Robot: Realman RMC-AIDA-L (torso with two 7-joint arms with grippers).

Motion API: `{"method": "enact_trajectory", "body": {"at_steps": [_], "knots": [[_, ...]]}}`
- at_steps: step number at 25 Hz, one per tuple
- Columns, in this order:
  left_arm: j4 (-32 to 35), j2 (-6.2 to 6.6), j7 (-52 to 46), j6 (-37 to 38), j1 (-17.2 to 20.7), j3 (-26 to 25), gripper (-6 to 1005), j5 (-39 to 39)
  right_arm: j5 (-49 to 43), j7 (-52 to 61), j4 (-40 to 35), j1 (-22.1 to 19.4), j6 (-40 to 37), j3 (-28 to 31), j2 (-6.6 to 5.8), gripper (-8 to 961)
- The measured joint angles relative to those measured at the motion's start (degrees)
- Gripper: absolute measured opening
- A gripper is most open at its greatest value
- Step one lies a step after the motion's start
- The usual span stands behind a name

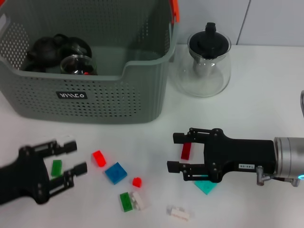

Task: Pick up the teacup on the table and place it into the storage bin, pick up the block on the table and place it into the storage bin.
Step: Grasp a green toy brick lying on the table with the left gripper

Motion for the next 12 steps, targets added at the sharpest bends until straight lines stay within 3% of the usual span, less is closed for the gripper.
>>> {"method": "enact_trajectory", "body": {"at_steps": [4,12], "knots": [[-4.0,-0.08,5.5,-6.9,1.6,-1.1,527,1.6,0.0,0.0,0.1,0.0,0.2,0.0,0.01,790],[-6.5,0.07,6.7,-16.5,0.9,-1.2,528,4.1,0.0,0.1,0.2,0.0,0.3,0.0,0.02,790]]}}
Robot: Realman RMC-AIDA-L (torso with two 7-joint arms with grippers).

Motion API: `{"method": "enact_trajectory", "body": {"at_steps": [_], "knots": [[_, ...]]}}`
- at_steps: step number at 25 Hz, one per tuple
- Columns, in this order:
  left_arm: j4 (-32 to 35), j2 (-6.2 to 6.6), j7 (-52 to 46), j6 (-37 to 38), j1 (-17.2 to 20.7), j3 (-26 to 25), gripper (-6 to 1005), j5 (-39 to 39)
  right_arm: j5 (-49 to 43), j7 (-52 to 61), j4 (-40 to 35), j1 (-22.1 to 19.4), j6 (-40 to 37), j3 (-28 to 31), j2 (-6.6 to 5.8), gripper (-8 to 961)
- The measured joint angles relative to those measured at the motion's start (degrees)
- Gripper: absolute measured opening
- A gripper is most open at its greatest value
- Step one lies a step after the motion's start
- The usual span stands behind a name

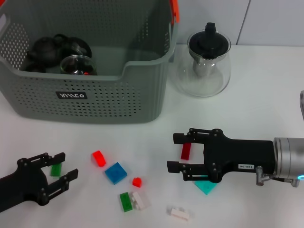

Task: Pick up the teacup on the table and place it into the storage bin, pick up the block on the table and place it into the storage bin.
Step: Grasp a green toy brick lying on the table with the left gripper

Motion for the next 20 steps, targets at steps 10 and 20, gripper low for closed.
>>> {"method": "enact_trajectory", "body": {"at_steps": [10,20], "knots": [[-0.8,-0.21,2.1,-5.6,0.5,-1.3,577,-0.2,0.0,0.0,0.1,-0.1,0.0,0.0,-0.01,790],[-3.6,-0.19,6.4,-8.3,1.1,-5.4,649,-0.3,0.0,0.0,0.5,-0.1,0.0,0.0,-0.01,790]]}}
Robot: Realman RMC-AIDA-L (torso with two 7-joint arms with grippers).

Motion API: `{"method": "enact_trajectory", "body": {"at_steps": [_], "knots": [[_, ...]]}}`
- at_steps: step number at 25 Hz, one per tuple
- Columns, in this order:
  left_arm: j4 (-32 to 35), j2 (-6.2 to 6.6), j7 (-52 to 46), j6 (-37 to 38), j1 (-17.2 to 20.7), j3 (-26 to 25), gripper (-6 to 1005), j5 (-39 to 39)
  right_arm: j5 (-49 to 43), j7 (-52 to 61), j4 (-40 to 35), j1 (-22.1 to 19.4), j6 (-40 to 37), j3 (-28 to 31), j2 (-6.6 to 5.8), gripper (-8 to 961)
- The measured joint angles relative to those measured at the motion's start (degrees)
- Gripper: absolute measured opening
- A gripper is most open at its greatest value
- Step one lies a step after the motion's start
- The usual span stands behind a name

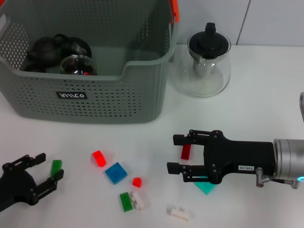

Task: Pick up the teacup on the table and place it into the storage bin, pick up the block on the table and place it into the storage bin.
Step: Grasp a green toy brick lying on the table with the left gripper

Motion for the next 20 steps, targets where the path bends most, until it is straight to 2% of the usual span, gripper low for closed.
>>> {"method": "enact_trajectory", "body": {"at_steps": [7,20], "knots": [[-4.6,-0.08,8.6,-1.1,-0.1,-5.8,647,-0.2,0.0,0.0,0.0,-0.1,0.0,0.0,0.0,790],[-7.7,-0.08,12.2,-3.8,0.0,-6.3,643,-0.2,0.0,0.0,0.1,0.1,0.0,0.0,0.0,791]]}}
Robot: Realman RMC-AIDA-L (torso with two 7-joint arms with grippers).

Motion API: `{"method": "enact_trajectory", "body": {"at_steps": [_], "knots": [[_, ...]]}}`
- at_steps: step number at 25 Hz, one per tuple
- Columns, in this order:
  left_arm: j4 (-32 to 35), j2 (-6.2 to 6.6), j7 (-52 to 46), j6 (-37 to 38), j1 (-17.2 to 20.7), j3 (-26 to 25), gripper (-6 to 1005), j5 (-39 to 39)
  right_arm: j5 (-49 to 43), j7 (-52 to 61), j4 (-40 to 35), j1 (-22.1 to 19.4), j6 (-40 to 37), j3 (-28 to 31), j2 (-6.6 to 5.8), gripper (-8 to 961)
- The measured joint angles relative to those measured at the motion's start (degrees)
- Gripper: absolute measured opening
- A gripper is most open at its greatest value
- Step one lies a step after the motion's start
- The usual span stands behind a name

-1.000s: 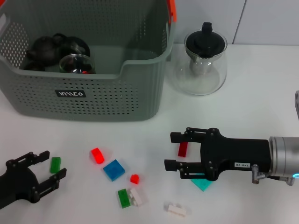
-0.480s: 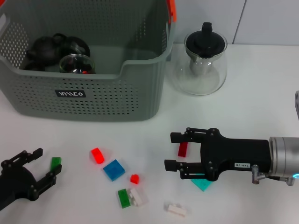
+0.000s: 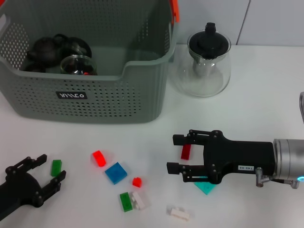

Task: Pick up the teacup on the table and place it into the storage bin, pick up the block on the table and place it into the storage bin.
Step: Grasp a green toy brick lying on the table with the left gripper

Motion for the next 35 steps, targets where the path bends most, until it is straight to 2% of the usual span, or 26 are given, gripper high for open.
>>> {"method": "enact_trajectory", "body": {"at_steps": [7,8,11,26,31,35], "knots": [[0.0,0.02,0.1,-0.5,0.0,-1.9,644,-0.6,0.0,0.0,0.0,0.0,0.0,0.2,0.0,791],[0.0,0.14,0.1,-0.5,0.0,-3.9,644,-0.6,0.0,0.0,0.0,0.0,0.0,0.3,0.0,791],[0.1,0.22,0.1,0.2,0.0,-5.0,643,-0.5,0.0,0.0,0.0,0.0,0.0,0.3,0.0,791],[-1.2,-0.02,0.2,0.6,0.1,-4.1,604,0.7,0.0,0.0,0.1,-0.4,-0.1,0.4,-0.09,791],[-2.0,0.0,0.2,-1.7,-0.3,-3.9,518,0.7,0.0,0.0,0.1,-0.5,0.0,0.4,-0.09,791],[-2.3,0.0,0.3,-2.1,-0.5,-3.8,501,0.7,0.0,0.0,0.1,-0.5,0.0,0.4,-0.09,791]]}}
